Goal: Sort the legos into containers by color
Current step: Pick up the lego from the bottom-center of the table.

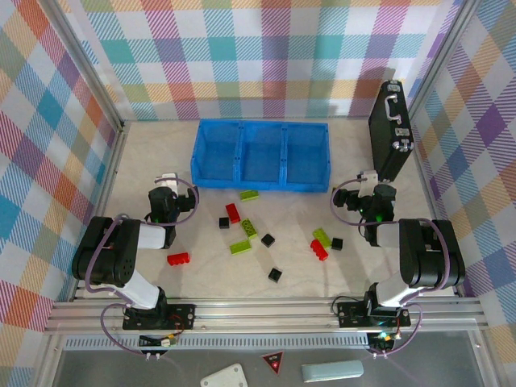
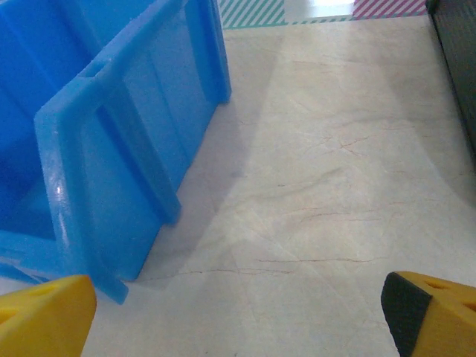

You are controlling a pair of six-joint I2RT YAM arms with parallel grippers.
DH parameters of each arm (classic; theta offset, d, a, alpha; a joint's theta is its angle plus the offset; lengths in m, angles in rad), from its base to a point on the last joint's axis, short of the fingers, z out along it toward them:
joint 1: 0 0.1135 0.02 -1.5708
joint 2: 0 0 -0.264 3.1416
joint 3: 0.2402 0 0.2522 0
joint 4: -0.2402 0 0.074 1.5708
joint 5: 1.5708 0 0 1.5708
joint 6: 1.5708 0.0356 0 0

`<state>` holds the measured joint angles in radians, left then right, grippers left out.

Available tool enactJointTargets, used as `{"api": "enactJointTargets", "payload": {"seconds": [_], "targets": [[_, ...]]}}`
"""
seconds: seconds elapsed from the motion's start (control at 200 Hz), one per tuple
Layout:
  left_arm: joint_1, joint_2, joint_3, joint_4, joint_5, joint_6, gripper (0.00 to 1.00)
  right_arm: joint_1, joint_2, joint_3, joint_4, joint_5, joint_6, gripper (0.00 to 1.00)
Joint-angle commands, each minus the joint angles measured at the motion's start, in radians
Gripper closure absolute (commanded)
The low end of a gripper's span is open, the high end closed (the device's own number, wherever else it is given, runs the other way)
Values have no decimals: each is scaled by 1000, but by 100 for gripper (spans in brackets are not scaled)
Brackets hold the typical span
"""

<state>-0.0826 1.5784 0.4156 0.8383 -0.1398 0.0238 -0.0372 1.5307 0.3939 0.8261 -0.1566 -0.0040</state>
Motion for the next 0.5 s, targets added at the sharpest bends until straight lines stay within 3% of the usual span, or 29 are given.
{"api": "enactJointTargets", "payload": {"seconds": [0.0,0.17,0.275,0.5], "targets": [[4,-3,-4,21,14,8,0,13,-9,28,-27,33,10,1],[1,-96,81,-214,37,16,0,14,-74,99,-224,6,-4,1],[1,-137,107,-295,42,16,0,14,-92,101,-249,-4,-4,1],[-3,-204,201,-548,10,-84,0,31,-174,147,-435,0,-13,1]]}}
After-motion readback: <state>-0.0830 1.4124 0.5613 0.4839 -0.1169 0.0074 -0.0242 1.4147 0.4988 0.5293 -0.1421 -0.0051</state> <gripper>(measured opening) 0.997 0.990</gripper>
